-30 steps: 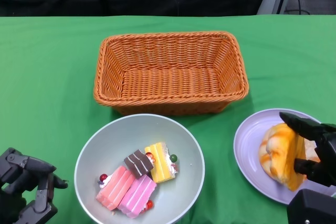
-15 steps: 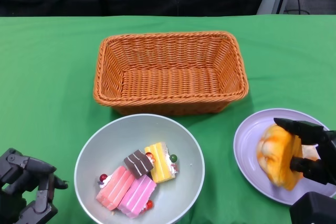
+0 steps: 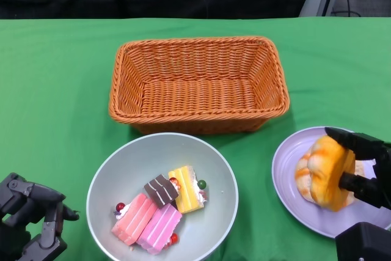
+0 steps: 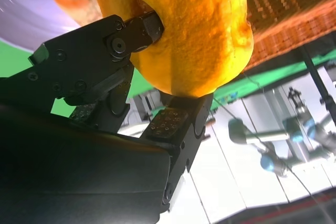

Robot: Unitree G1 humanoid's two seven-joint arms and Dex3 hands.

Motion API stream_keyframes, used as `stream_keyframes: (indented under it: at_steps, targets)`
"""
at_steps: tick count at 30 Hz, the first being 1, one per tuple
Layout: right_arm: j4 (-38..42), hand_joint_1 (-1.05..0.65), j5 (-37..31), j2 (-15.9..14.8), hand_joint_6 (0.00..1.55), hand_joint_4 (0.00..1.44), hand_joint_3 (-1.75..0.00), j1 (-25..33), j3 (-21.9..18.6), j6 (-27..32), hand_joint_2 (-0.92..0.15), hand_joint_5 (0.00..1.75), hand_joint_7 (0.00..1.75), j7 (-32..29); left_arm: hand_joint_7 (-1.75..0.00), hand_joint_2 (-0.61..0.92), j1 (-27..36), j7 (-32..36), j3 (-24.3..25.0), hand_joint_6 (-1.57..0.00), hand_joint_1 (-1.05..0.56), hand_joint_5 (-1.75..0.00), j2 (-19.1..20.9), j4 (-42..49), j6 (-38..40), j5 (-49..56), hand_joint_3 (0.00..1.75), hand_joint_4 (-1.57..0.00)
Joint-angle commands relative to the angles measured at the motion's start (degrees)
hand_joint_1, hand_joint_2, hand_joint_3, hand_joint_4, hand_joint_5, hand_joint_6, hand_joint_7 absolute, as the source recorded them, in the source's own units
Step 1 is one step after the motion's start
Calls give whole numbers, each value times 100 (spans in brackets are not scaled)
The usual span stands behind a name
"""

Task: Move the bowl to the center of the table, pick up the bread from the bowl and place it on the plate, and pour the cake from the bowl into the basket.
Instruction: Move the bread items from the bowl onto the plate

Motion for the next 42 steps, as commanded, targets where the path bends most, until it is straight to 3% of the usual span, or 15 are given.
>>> stream_keyframes:
  at_steps: [1,2,5,11,17,23,29,42]
  targets:
    - [74,-15,21,-24,122,104,0,-63,22,-68,-82,71,2,-114,-126,65,4,-38,38,-75,1,-146,90,46,-45,-31,95,-77]
    - [-28,-15,169,-1,122,104,0,-51,-58,-43,-82,71,2,-6,-126,66,0,-31,39,-75,1,-146,91,37,-37,-27,95,-77]
    - [-217,-17,438,28,123,93,0,-29,-209,-43,-82,97,2,150,-127,65,-9,29,54,-76,2,-146,81,35,-54,30,94,-78]
    - [-456,-19,601,-73,124,86,0,82,-304,-37,-82,117,2,440,-127,65,-13,-13,52,-76,2,-148,90,6,6,-62,96,-77]
    - [-1031,-17,539,-274,126,83,0,347,-433,478,-80,134,3,1041,-128,64,-37,-10,71,-75,3,-148,100,55,-54,-49,99,-76]
    - [-1603,-14,688,-493,127,83,0,760,-604,799,-79,135,3,1654,-127,63,-27,21,82,-76,2,-147,95,18,-15,-49,99,-77]
    - [-1614,-7,836,-649,127,88,0,910,-720,892,-78,121,2,2118,-127,63,-52,-33,99,-75,3,-147,120,59,-47,-88,99,-77]
    - [-1340,-9,767,-638,124,91,0,807,-682,1108,-78,106,0,2275,-124,64,-20,-9,89,-77,1,-146,107,22,-3,-102,95,-77]
